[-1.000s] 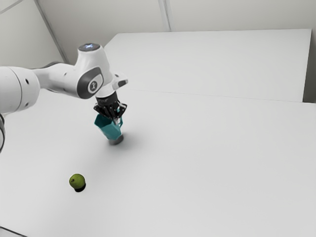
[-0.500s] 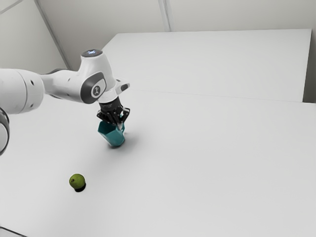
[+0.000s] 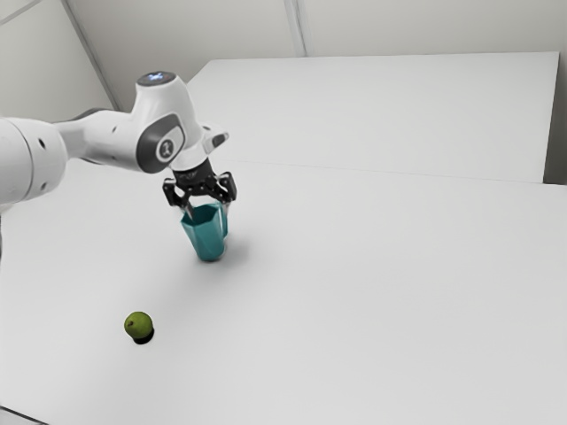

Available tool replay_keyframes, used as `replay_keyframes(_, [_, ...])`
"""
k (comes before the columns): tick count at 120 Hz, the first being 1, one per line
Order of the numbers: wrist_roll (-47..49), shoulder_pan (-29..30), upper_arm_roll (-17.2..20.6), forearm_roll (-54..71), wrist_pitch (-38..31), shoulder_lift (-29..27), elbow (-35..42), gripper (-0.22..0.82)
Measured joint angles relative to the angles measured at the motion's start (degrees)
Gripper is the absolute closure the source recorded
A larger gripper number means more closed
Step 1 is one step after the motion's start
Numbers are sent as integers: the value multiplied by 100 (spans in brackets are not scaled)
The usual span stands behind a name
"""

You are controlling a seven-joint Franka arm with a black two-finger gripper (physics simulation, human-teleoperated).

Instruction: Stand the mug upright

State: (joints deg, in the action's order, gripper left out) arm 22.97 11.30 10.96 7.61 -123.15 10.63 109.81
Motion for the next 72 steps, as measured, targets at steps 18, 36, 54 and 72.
replay_keyframes(18, [17, -175, 11, -3, 272, -300, -54, 6])
replay_keyframes(36, [-65, -260, 5, -7, 653, -481, -272, 3])
replay_keyframes(54, [-222, -413, 3, 11, 1060, -674, -550, 1])
replay_keyframes(72, [-350, -568, 3, 102, 1473, -966, -732, 1])
